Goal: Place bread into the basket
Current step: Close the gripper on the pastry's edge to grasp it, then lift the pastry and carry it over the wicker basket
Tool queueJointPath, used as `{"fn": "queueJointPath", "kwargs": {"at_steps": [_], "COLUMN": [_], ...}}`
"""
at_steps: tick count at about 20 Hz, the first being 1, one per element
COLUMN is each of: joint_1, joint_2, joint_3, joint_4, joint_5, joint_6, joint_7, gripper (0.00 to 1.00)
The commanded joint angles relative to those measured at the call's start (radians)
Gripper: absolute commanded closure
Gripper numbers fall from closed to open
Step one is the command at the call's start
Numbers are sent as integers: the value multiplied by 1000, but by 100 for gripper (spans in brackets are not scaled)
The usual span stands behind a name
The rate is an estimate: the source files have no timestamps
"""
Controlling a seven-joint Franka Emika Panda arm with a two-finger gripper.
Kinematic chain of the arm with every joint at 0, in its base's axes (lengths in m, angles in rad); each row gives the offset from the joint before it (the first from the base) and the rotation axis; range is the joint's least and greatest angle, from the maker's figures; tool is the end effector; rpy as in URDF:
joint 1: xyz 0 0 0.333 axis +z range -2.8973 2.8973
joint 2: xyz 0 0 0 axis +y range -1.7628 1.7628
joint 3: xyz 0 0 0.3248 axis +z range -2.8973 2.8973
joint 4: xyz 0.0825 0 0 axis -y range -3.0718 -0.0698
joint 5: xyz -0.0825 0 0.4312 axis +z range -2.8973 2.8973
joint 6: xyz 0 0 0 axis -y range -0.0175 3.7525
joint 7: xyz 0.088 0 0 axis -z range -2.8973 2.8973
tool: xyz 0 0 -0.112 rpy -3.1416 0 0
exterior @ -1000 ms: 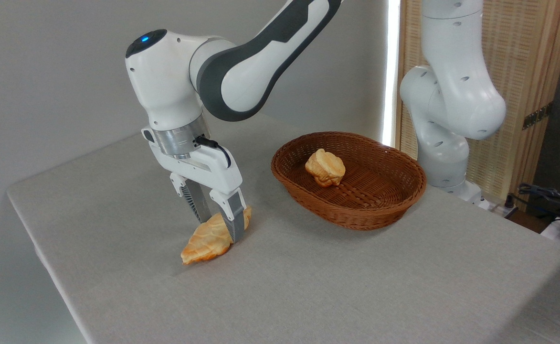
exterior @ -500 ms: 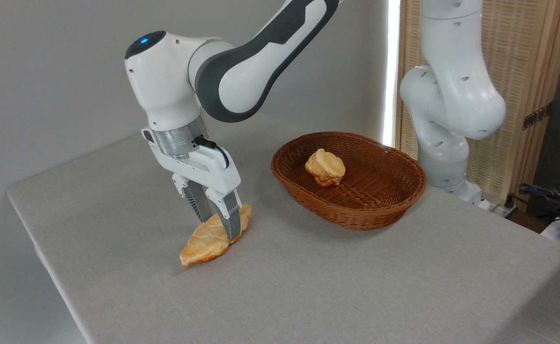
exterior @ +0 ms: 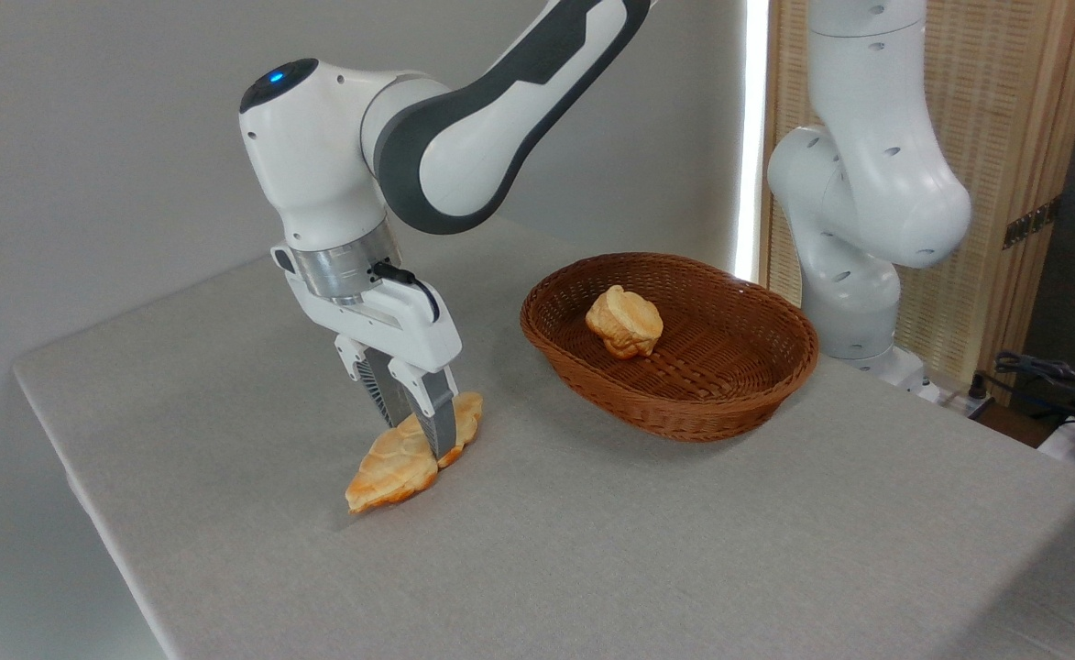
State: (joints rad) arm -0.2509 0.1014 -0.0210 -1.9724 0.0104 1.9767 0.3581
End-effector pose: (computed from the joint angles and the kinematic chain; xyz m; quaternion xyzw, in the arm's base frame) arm 0.5871 -0.1628 0.3922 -0.9490 0.3116 0.0486 0.0015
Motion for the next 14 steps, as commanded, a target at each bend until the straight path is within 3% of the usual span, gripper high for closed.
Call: {"fn": "queueJointPath", "kwargs": {"at_steps": [1,7,10,14], "joint_1": [-1,2,2,2], "joint_2": [-2,-104,-163,-293], "joint_3": [1,13,13,35], "joint_4": [3,3,-2,-45], "joint_5": [13,14,17,13], "joint_6": [7,-12,-74,-156], "joint_7": [15,19,25,113], "gripper": [46,45,45,42]}}
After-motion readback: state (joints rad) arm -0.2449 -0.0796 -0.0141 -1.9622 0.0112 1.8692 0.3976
